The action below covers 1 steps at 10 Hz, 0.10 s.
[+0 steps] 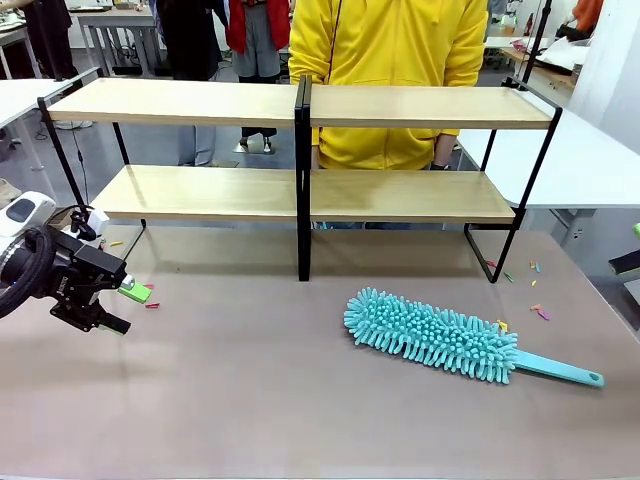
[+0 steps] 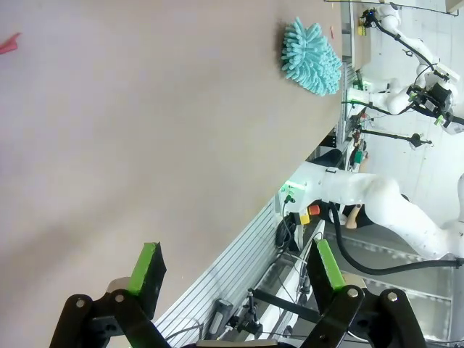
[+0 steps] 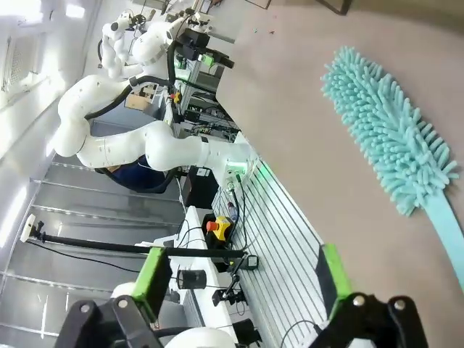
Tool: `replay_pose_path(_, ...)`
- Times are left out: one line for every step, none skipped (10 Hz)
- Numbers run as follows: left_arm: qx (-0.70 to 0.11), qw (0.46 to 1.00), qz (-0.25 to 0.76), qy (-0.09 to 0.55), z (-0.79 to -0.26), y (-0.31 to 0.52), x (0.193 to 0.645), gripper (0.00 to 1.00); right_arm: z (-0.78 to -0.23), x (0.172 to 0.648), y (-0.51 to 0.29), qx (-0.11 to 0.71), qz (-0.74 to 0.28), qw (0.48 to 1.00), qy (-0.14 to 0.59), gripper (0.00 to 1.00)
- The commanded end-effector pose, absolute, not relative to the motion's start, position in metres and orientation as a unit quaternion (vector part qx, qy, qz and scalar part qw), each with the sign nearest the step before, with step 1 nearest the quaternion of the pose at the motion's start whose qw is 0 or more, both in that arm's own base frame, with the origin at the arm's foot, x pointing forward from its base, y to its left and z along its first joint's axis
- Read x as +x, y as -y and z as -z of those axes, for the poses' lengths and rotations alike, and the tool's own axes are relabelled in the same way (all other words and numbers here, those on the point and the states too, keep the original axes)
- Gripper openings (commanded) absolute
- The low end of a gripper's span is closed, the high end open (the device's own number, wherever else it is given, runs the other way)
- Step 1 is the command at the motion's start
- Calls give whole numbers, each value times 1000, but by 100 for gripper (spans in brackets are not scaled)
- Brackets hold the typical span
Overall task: Clean the shelves.
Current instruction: Place the Duster on the table.
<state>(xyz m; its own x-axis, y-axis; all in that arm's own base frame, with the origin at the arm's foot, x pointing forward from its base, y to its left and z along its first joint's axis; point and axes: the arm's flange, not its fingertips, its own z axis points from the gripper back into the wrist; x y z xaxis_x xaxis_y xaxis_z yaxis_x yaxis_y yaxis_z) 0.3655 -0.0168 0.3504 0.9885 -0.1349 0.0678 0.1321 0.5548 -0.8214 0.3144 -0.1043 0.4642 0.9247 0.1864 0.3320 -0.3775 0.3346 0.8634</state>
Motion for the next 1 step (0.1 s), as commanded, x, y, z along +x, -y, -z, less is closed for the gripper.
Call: replay_pose_path(-480, 874, 83, 12, -346, 20, 358, 100, -461, 316, 102, 549, -175, 812, 96, 100)
